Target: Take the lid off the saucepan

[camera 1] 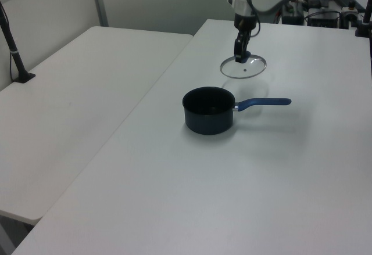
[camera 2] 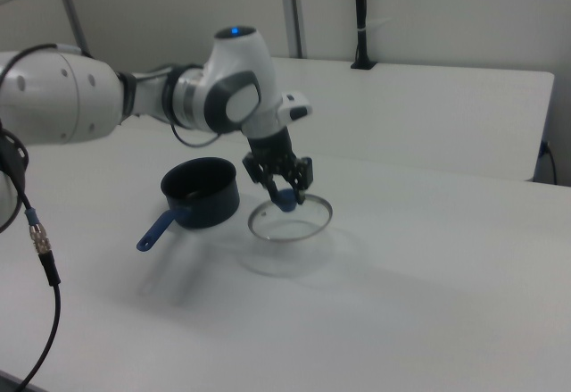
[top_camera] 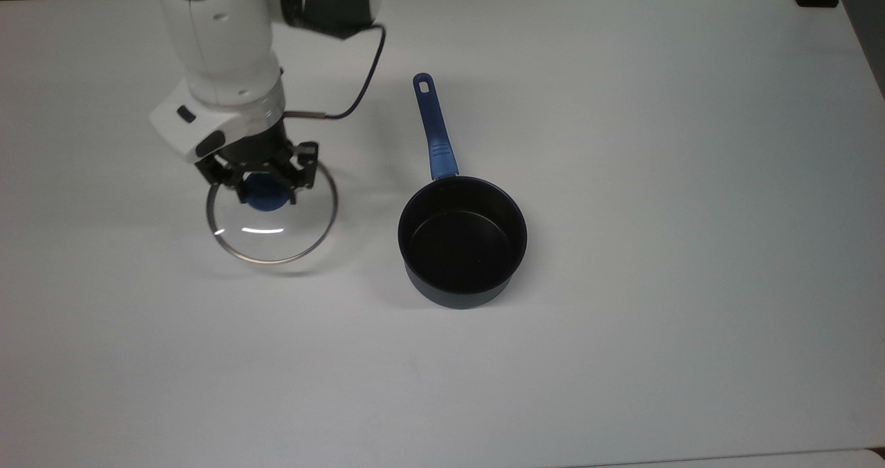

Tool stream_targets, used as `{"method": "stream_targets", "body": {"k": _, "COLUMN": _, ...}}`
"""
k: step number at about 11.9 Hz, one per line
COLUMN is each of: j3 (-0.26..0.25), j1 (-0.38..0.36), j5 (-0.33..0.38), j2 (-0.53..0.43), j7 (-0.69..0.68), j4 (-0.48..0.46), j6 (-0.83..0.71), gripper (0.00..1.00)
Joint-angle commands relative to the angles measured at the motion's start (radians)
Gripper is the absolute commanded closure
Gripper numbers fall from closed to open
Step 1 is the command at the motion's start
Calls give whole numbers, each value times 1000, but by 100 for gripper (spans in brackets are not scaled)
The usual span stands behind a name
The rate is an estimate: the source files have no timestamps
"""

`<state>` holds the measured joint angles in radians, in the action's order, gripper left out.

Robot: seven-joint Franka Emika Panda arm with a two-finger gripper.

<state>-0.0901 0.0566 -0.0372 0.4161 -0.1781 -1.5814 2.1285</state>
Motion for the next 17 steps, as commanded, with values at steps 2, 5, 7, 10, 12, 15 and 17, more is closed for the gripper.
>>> {"method": "stream_targets", "body": {"k": 2, "j3": 4, "j1": 3, "j5": -38, "j2": 49, "j7": 9, "j4": -60, "j6": 137, "gripper": 69}}
{"method": "stream_targets", "body": {"k": 5, "j3": 1, "j1": 15, "j5": -41, "j2": 75, "j7": 8, "j4": -58, "j6": 171, "gripper": 37}}
{"method": "stream_targets", "body": {"k": 7, "j3": 0, "j1": 17, "j5": -41, "j2": 60, "j7": 9, "j4": -58, "j6": 151, "gripper": 0}}
{"method": "stream_targets", "body": {"k": 10, "j3": 1, "j1": -38, "j5": -41, "j2": -76, "j7": 67, "j4": -48, "j6": -40, "gripper": 0}}
{"method": "stream_targets", "body": {"k": 12, "j3": 0, "j1": -111, "j5": -46, "j2": -192, "j7": 170, "j4": -46, "j6": -212, "gripper": 0}}
{"method": "stream_targets", "body": {"k": 15, "j3": 1, "j1": -190, "j5": -44, "j2": -310, "j7": 267, "j4": -48, "j6": -398, "gripper": 0}}
{"method": "stream_targets", "body": {"k": 17, "j3": 1, "j1": -211, "j5": -41, "j2": -335, "j7": 371, "j4": -49, "j6": -424, "gripper": 0}}
